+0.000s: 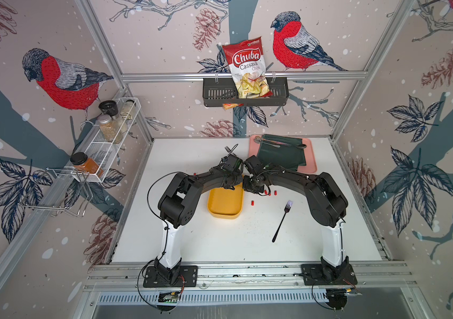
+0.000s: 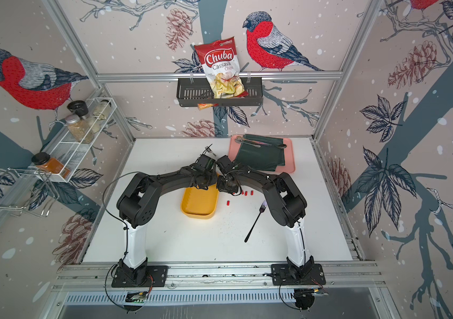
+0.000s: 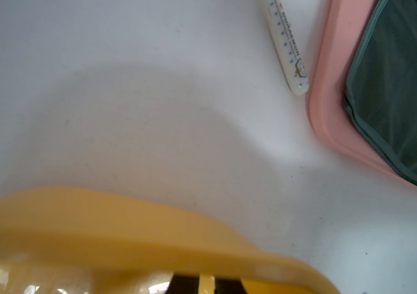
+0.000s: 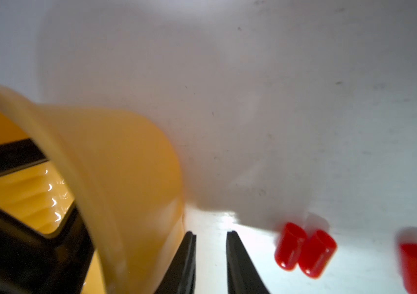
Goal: Take the screw protection sleeves out of the storage box
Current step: Pick up the screw protection sleeve from the storage box, then place the screw protection sleeve at the center of the board.
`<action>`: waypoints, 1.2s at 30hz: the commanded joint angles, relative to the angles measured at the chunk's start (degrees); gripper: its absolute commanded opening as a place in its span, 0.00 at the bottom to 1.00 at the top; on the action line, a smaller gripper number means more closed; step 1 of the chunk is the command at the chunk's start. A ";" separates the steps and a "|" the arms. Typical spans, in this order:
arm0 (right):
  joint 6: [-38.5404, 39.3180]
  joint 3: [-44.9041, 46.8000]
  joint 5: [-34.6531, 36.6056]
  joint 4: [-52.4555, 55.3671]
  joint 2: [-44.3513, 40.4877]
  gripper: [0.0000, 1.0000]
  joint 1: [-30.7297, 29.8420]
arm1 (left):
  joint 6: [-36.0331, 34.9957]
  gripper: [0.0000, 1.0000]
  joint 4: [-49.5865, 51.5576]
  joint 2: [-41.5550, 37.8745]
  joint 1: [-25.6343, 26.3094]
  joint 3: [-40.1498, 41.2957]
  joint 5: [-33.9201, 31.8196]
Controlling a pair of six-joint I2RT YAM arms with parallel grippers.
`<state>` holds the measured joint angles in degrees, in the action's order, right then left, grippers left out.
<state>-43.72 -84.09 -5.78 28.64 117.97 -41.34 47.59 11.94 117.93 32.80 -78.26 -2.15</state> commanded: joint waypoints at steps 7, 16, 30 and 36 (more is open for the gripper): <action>0.48 -0.68 -0.46 -0.16 0.59 0.26 -0.12 | -1.42 0.00 1.94 0.99 0.17 -1.47 -0.75; -0.21 -0.64 0.68 0.02 -0.26 0.26 -0.12 | -3.48 0.00 2.25 -3.22 0.06 -0.52 -0.86; -0.09 -1.08 2.30 1.16 -2.45 0.26 0.72 | -20.32 0.00 9.48 -21.18 -9.75 10.17 3.05; -0.48 -0.36 1.93 -0.05 -3.24 0.26 0.67 | -28.02 0.00 15.54 -26.53 -22.93 14.30 1.82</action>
<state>-43.46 -84.62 -4.45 29.02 115.00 -40.69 24.56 23.18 92.42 12.86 -65.47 -0.08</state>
